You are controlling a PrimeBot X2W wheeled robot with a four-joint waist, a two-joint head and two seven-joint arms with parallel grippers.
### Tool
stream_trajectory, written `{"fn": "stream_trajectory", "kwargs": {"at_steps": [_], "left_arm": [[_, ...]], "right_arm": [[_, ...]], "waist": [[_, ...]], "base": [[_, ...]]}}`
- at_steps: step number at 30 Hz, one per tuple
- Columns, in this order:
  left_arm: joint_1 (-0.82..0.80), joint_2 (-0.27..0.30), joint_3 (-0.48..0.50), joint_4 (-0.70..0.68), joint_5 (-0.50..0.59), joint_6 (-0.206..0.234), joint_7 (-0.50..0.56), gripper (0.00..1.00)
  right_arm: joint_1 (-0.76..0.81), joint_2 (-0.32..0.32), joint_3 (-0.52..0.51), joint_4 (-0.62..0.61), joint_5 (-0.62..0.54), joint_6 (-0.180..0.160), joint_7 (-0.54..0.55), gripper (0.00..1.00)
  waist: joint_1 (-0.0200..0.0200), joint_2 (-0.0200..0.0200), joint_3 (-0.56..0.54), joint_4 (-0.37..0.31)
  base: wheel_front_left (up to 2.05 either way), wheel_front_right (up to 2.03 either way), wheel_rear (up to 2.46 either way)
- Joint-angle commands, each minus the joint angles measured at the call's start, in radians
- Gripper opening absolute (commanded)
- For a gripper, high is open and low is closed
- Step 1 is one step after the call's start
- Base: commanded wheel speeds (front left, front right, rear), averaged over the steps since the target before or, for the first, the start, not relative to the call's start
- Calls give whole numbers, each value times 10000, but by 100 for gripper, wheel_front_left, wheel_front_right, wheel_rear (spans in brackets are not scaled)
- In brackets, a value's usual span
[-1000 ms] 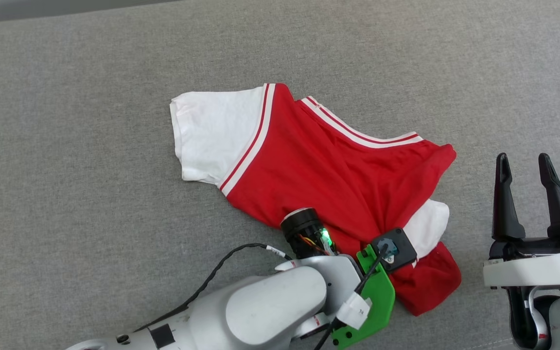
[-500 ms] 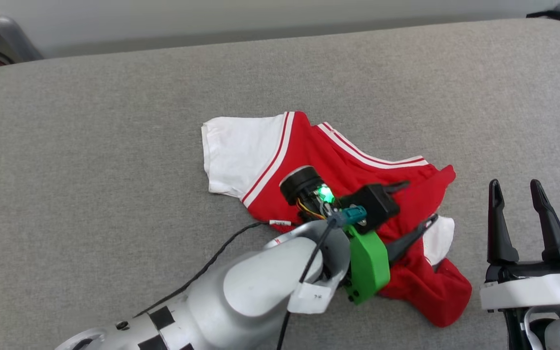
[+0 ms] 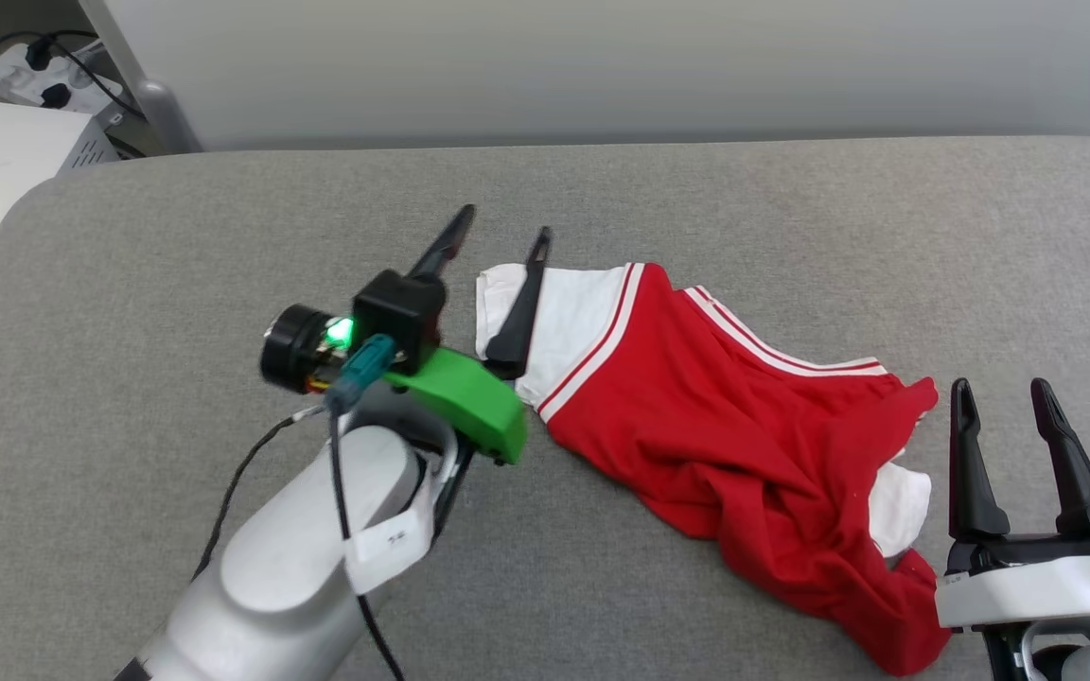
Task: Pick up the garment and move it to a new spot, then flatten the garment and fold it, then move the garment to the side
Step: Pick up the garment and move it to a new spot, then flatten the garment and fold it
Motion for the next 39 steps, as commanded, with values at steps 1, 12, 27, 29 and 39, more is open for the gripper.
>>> {"fn": "stream_trajectory", "kwargs": {"at_steps": [1, 12, 27, 29, 39], "left_arm": [[598, 157, 485, -272, 323, 232, -52, 100], [4159, 76, 4036, -1429, 2002, 331, -55, 100], [6322, -1448, 6248, -1500, 3618, -1175, -56, 100], [6447, -1612, 6438, -1432, 3777, -1314, -56, 100], [6740, -2107, 7121, -1250, 4420, -1909, -56, 100]], "right_arm": [[122, -11, -10, 26, -75, -7, -59, 100], [345, -10, -9, 154, -168, -7, -59, 100], [940, -10, 454, 447, -310, -7, -59, 100], [1009, -10, 485, 487, -306, -7, -59, 100], [1261, -10, 496, 700, -334, -7, -59, 100]], "waist": [[0, 0, -170, 193], [0, 0, -534, 483], [0, 0, -1111, 673], [0, 0, -1152, 690], [0, 0, -1280, 747]], "base": [[0, 0, 0], [0, 0, 0], [0, 0, 0], [0, 0, 0], [0, 0, 0]]}}
